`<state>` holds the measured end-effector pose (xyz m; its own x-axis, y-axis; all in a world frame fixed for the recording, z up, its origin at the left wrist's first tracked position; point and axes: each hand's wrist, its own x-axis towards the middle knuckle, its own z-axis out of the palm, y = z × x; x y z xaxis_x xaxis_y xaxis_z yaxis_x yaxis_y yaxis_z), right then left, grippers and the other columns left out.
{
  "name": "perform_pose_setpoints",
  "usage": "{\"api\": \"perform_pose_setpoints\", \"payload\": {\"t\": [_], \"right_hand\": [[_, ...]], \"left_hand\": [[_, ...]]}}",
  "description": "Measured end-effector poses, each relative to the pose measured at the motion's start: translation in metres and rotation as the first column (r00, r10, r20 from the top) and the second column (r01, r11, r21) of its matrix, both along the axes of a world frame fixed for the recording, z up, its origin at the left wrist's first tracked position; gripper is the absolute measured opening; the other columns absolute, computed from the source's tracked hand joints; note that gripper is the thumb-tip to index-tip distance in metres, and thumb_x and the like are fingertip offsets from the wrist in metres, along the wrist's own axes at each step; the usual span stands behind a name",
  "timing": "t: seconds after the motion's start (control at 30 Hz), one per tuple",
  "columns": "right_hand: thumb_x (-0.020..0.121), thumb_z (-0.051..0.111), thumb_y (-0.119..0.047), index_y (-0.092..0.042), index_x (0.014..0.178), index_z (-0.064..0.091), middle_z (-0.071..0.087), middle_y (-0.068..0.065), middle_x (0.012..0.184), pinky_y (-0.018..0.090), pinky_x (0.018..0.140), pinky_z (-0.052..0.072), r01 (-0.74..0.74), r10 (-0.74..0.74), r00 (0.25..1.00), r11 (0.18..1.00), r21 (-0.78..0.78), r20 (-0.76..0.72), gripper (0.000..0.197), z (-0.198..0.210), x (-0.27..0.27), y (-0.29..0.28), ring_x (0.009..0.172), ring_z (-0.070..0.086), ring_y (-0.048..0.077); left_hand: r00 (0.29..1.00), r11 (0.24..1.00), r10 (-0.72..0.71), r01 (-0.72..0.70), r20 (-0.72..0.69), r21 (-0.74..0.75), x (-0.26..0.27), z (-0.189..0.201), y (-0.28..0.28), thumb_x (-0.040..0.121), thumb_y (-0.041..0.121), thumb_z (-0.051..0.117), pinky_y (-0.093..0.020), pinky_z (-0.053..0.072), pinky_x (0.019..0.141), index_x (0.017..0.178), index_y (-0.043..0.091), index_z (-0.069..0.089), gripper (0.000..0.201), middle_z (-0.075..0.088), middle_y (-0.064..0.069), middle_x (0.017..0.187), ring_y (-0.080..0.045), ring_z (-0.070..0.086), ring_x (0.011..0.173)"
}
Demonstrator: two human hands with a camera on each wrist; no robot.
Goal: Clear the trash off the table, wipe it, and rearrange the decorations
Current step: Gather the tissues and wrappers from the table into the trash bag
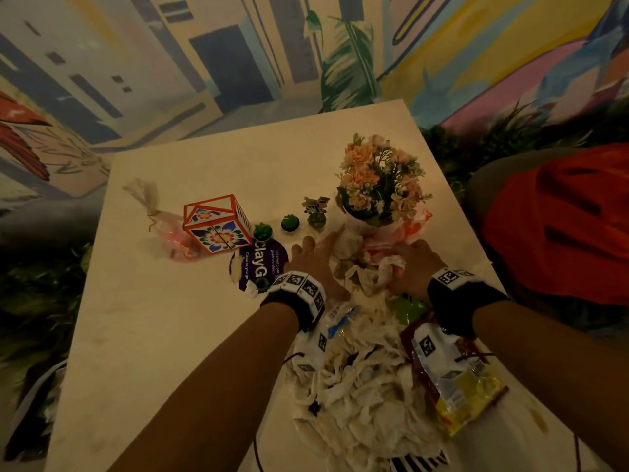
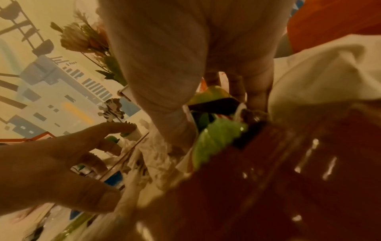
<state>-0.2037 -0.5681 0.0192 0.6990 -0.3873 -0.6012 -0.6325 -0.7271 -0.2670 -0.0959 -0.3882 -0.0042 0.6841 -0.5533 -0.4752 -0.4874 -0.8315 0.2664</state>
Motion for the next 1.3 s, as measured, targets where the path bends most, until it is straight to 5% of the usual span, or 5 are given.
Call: {"api": "perform_pose_setpoints", "payload": {"t": [0.5,0.8,0.97,1.13,1.3], "right_hand": [[0.076,0.070,-0.017,-0.025,0.134,0.047,0.012,0.002,0.156,0.032,0.107,0.035,-0.015,-0.005,0.971,0.997,0.082,0.239,0.063,0.016,0.001,0.003,0.139,0.028,0.027],[0.085,0.060,-0.008,-0.017,0.125,0.057,0.056,0.010,0.131,0.026,0.085,0.039,0.021,-0.086,0.922,0.985,0.173,0.377,0.041,0.052,0.000,0.022,0.117,0.052,0.031],[0.082,0.060,-0.005,-0.027,0.074,0.047,0.054,0.002,0.080,0.036,0.072,0.042,0.021,-0.157,0.850,0.964,0.265,0.503,0.026,0.067,0.009,0.035,0.083,0.053,0.027],[0.086,0.055,0.001,-0.015,0.117,0.063,0.062,0.005,0.111,0.036,0.091,0.048,-0.007,-0.168,0.838,0.949,0.317,0.520,0.036,0.084,0.018,0.047,0.104,0.056,0.021],[0.087,0.055,0.000,-0.006,0.112,0.067,0.065,0.007,0.107,0.030,0.089,0.045,-0.070,-0.078,0.831,0.968,0.242,0.550,0.028,0.099,0.021,0.057,0.104,0.058,0.021]], "left_hand": [[0.996,0.988,-0.011,-0.003,-0.086,-0.154,-0.018,-0.012,0.017,0.088,0.012,0.055,-0.031,0.044,0.082,0.106,0.008,0.059,0.019,0.043,-0.012,0.112,-0.034,0.053,0.099],[0.954,0.911,0.273,-0.299,-0.125,-0.283,-0.017,0.017,0.058,0.080,0.004,0.065,-0.029,0.043,0.084,0.119,0.008,0.060,0.039,0.062,-0.011,0.113,-0.030,0.056,0.109],[0.919,0.836,0.383,-0.387,-0.092,-0.388,-0.004,0.049,0.084,0.075,0.007,0.073,-0.023,0.038,0.067,0.106,0.012,0.065,0.032,0.060,0.000,0.090,-0.020,0.056,0.086],[0.925,0.815,0.378,-0.353,-0.041,-0.459,0.002,0.077,0.099,0.070,0.019,0.082,-0.025,0.042,0.078,0.110,0.013,0.064,0.044,0.062,0.001,0.099,-0.017,0.055,0.092],[0.926,0.803,0.376,-0.315,0.019,-0.505,-0.002,0.091,0.112,0.073,0.008,0.075,-0.020,0.034,0.064,0.098,0.011,0.063,0.028,0.056,0.001,0.086,-0.016,0.049,0.082]]}}
